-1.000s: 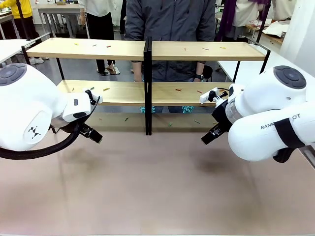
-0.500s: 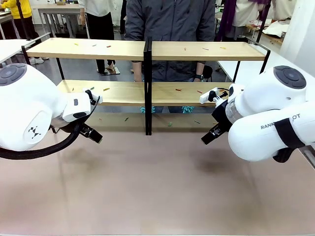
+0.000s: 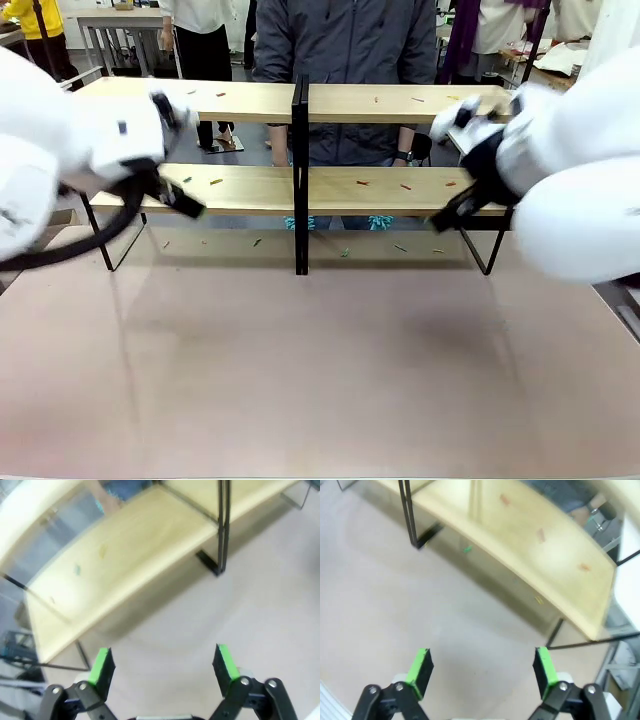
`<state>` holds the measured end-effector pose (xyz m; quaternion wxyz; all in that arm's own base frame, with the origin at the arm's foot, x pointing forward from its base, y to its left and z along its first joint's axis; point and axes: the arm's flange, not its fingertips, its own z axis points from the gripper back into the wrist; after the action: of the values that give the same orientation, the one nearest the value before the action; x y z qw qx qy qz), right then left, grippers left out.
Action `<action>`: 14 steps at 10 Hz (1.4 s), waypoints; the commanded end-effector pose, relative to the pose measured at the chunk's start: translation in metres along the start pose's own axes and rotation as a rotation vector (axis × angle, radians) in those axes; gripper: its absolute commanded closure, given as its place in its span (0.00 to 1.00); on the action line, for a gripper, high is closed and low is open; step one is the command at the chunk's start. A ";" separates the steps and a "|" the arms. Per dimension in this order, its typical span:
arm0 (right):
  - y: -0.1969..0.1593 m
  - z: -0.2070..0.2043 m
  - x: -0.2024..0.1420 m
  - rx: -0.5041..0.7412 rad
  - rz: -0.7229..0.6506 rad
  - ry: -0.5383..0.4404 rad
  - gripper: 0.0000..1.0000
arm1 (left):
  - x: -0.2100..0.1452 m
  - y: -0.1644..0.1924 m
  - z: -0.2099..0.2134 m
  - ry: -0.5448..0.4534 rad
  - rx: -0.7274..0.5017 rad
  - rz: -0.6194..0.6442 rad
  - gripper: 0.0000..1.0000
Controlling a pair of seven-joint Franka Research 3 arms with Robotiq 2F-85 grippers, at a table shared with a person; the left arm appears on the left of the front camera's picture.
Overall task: Clean the shelves.
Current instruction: Pick up the Duster when the human hands it over.
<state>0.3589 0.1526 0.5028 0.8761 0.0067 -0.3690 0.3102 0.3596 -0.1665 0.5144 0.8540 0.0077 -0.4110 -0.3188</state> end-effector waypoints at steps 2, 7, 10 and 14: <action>0.010 0.123 -0.119 -0.024 0.017 -0.138 0.00 | -0.136 -0.053 0.132 -0.182 0.023 -0.025 0.00; -0.007 0.121 -0.123 -0.045 -0.063 -0.172 0.00 | -0.133 -0.051 0.137 -0.304 0.005 0.127 0.00; -0.006 0.114 -0.119 -0.042 -0.055 -0.164 0.00 | -0.133 -0.046 0.138 -0.328 0.009 0.215 0.00; -0.006 0.108 -0.115 -0.048 -0.039 -0.171 0.00 | -0.131 -0.046 0.133 -0.301 0.019 0.197 0.00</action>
<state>0.2793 0.0703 0.6115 0.8615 0.0301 -0.4286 0.2706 0.2409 -0.1334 0.6533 0.8166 -0.0730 -0.5228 -0.2335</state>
